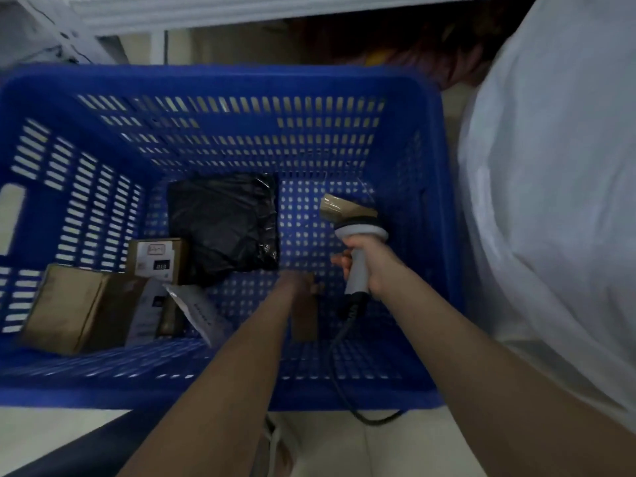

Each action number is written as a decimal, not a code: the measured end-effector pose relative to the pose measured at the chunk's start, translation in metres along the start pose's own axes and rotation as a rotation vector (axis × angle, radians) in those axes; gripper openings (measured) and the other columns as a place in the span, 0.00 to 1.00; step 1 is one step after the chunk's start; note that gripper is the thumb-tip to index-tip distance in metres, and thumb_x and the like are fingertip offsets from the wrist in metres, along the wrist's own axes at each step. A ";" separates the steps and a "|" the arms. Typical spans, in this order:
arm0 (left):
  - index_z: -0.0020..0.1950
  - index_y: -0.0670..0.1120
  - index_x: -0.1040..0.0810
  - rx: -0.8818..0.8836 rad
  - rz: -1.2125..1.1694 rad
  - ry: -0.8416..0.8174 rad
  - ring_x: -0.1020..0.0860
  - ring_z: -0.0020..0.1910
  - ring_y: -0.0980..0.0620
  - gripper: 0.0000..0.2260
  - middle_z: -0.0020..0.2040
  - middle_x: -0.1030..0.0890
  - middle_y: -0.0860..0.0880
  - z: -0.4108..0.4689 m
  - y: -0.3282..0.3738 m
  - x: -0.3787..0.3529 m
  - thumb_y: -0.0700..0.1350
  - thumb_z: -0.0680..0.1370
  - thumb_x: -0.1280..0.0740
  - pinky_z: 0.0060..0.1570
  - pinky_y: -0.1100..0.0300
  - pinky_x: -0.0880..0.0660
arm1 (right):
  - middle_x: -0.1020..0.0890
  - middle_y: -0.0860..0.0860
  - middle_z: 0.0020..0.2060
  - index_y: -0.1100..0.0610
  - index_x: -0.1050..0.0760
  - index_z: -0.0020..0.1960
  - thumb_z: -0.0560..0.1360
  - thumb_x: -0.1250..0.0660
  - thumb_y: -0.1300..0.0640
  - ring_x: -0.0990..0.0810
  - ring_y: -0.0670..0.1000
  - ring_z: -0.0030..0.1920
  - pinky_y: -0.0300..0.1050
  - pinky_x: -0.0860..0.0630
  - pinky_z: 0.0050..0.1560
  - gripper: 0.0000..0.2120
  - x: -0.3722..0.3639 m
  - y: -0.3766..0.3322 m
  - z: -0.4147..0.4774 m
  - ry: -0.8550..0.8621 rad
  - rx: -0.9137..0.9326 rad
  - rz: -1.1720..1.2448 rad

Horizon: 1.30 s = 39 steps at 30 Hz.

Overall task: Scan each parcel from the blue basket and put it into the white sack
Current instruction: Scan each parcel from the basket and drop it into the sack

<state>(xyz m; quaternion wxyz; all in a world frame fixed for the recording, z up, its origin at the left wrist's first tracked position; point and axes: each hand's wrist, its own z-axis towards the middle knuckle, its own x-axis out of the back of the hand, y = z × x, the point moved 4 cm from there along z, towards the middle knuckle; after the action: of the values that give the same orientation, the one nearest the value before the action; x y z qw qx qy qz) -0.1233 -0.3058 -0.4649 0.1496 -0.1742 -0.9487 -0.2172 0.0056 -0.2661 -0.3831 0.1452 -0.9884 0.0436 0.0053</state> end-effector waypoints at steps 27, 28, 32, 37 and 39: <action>0.58 0.42 0.23 -0.463 -0.585 -0.223 0.20 0.55 0.44 0.10 0.56 0.19 0.42 -0.276 0.042 0.113 0.40 0.78 0.33 0.56 0.47 0.23 | 0.16 0.56 0.52 0.61 0.24 0.60 0.74 0.31 0.65 0.17 0.56 0.53 0.48 0.20 0.46 0.14 0.033 0.054 -0.260 -0.150 0.706 0.142; 0.60 0.43 0.24 -0.475 -0.552 -0.249 0.21 0.57 0.43 0.11 0.57 0.19 0.42 -0.286 0.042 0.107 0.40 0.77 0.33 0.57 0.46 0.23 | 0.16 0.56 0.52 0.61 0.24 0.59 0.74 0.31 0.65 0.17 0.55 0.53 0.48 0.20 0.47 0.14 0.038 0.056 -0.269 -0.139 0.730 0.142; 0.64 0.43 0.25 -0.573 -0.561 -0.183 0.20 0.56 0.44 0.15 0.57 0.18 0.43 -0.312 0.043 0.094 0.38 0.77 0.33 0.56 0.48 0.22 | 0.16 0.52 0.45 0.59 0.23 0.55 0.74 0.31 0.65 0.17 0.50 0.44 0.48 0.20 0.48 0.10 0.058 0.067 -0.299 -0.090 0.813 0.123; 0.63 0.45 0.24 -0.632 -0.566 -0.049 0.19 0.56 0.45 0.15 0.55 0.17 0.46 -0.328 0.045 0.085 0.37 0.77 0.34 0.55 0.46 0.22 | 0.16 0.54 0.35 0.60 0.21 0.45 0.74 0.29 0.63 0.19 0.50 0.33 0.40 0.21 0.35 0.01 0.090 0.097 -0.327 -0.008 0.891 0.055; 0.63 0.46 0.24 -0.650 -0.560 -0.015 0.19 0.55 0.46 0.15 0.55 0.17 0.46 -0.330 0.048 0.079 0.37 0.77 0.34 0.56 0.44 0.23 | 0.17 0.57 0.32 0.63 0.20 0.43 0.74 0.29 0.63 0.20 0.50 0.29 0.39 0.22 0.31 0.02 0.097 0.107 -0.332 0.017 0.910 0.013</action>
<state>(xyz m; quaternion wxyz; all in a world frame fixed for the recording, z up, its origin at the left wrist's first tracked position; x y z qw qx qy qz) -0.1065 -0.3973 -0.1352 0.0154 0.0503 -0.8426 -0.5359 0.0926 -0.4719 -0.0984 0.5644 -0.8238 0.0489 -0.0217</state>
